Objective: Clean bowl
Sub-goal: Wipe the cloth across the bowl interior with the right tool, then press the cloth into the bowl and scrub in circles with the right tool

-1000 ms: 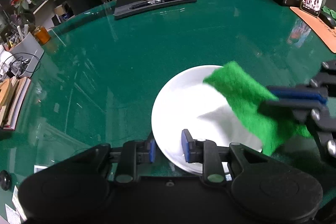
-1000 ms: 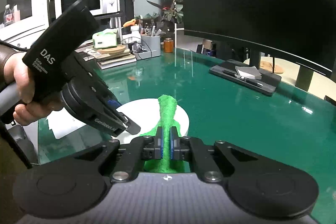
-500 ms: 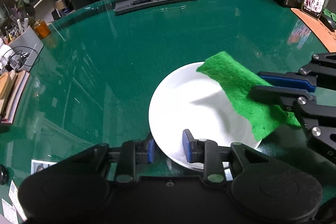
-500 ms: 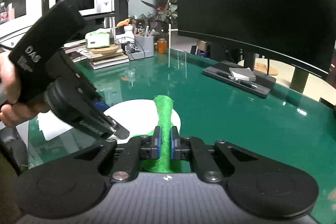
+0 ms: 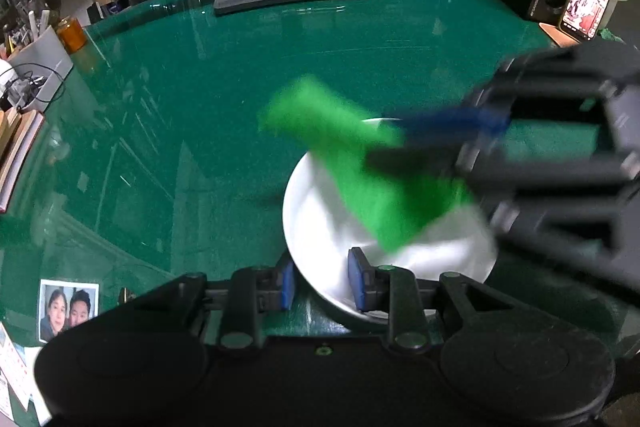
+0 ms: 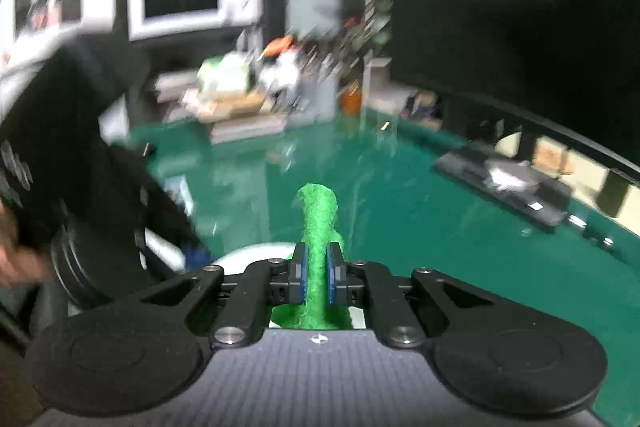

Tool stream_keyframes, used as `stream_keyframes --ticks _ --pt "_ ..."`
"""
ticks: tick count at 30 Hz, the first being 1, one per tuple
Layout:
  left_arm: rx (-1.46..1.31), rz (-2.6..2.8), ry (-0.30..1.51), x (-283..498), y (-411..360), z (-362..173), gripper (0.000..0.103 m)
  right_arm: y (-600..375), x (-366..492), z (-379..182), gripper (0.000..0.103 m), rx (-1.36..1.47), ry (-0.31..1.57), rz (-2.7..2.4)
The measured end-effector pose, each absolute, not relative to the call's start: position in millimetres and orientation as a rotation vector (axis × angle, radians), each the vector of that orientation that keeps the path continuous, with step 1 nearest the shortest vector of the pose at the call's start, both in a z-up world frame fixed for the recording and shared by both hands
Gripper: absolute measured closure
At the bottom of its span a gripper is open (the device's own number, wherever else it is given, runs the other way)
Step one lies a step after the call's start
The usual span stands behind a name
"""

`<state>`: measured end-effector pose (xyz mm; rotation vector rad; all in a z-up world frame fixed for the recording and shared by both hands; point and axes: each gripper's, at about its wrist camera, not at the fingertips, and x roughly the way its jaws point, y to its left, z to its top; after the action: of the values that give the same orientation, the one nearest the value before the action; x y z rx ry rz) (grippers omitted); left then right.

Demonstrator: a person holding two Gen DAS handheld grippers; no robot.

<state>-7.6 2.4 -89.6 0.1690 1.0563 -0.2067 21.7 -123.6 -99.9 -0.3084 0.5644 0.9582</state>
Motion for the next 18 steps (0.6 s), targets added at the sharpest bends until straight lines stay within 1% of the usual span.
stream_keyframes --ticks 1,2,3,4,5,6,7,8,9,10,13,15,16,17,18 --pt "0.172 -0.208 1.056 -8 2 -90 0.074 -120 22 -102 0.088 -0.353 0.597 0.982" --pt "0.174 -0.209 1.055 -8 2 -90 0.074 -120 22 -101 0.085 -0.369 0.600 0.988" --pt "0.171 -0.209 1.056 -9 2 -90 0.073 -121 21 -99 0.077 -0.380 0.599 0.992" --pt "0.167 -0.208 1.055 -9 2 -90 0.073 -124 21 -94 0.064 -0.383 0.592 1.002" --pt "0.162 -0.207 1.055 -9 3 -90 0.073 -128 21 -88 0.059 -0.383 0.583 1.014" --pt "0.160 -0.207 1.055 -9 3 -91 0.073 -133 21 -82 0.056 -0.384 0.574 1.026" --pt "0.162 -0.207 1.054 -9 3 -91 0.073 -135 21 -76 0.059 -0.404 0.560 1.042" --pt "0.165 -0.207 1.052 -9 2 -91 0.073 -137 21 -70 0.064 -0.427 0.545 1.060" --pt "0.168 -0.207 1.050 -9 2 -91 0.073 -137 22 -68 0.085 -0.449 0.544 1.072" --pt "0.169 -0.208 1.050 -10 2 -91 0.073 -132 22 -68 0.100 -0.507 0.553 1.091" --pt "0.172 -0.210 1.051 -10 2 -91 0.073 -115 24 -75 0.100 -0.681 0.577 1.148" --pt "0.176 -0.212 1.051 -10 1 -91 0.073 -94 24 -90 0.100 -0.843 0.624 1.225" --pt "0.178 -0.213 1.050 -11 1 -91 0.072 -92 24 -92 0.100 -0.856 0.627 1.230" --pt "0.179 -0.215 1.048 -12 1 -92 0.072 -81 24 -101 0.100 -0.954 0.644 1.259" --pt "0.179 -0.210 1.046 -12 2 -92 0.071 -78 23 -103 0.102 -0.977 0.639 1.274"
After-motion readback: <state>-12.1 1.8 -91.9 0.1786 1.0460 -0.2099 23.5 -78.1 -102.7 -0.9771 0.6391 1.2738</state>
